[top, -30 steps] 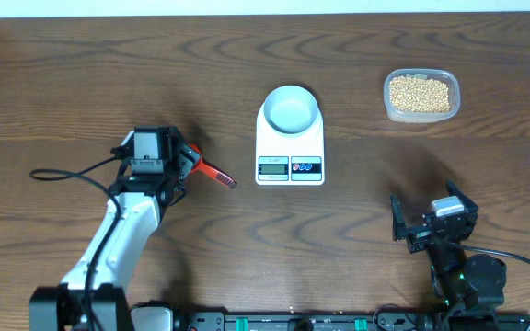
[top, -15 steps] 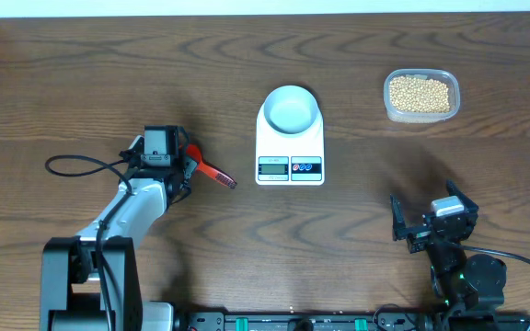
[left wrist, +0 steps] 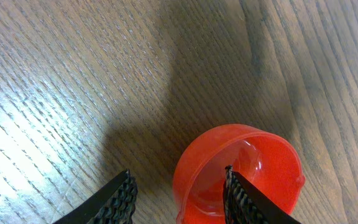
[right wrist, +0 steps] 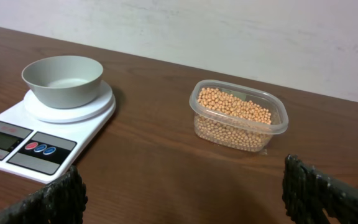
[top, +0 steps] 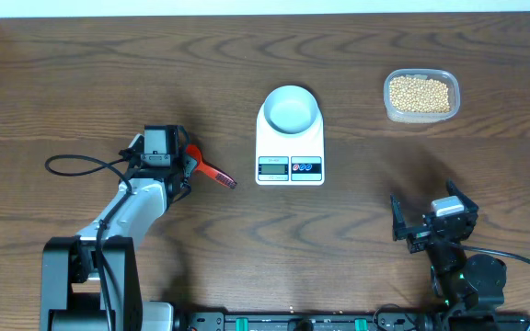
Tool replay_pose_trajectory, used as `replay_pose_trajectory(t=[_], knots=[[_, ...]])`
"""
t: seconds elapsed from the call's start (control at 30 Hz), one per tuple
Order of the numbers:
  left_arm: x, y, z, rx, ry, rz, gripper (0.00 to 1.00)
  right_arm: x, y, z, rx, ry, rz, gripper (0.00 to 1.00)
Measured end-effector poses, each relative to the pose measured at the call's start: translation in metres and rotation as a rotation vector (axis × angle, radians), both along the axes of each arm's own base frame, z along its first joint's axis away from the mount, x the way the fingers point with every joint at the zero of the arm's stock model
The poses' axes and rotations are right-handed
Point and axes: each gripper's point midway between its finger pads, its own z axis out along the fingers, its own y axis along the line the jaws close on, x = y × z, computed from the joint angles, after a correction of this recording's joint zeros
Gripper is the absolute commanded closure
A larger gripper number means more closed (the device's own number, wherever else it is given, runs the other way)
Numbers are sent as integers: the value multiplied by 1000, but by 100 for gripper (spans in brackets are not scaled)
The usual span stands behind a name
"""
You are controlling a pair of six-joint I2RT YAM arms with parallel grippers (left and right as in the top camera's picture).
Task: Scoop item into bowl and weigh 50g on scale
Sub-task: 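Reach the left gripper to the red scoop and grasp its cup, then lift the red scoop with the left gripper toward the scale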
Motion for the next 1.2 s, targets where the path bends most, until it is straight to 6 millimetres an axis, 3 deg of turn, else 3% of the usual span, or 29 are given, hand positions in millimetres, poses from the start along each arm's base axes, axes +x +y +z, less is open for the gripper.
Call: replay_pose_trajectory(t=[0.3, 0.57, 0.6, 0.97, 1.1, 1.2], knots=[[2, 2, -6, 11, 6, 9, 61, 0, 0, 0, 0, 0, 0, 1], [2, 4, -14, 4, 14, 50, 81, 0, 0, 0, 0, 0, 0, 1], [2, 4, -14, 3, 13, 52, 87, 0, 0, 0, 0, 0, 0, 1], [3, 4, -14, 2, 12, 52, 93, 0, 0, 0, 0, 0, 0, 1], [7, 4, -5, 3, -18, 48, 93, 0, 0, 0, 0, 0, 0, 1], [11, 4, 24, 14, -91, 23, 93, 0, 0, 0, 0, 0, 0, 1]])
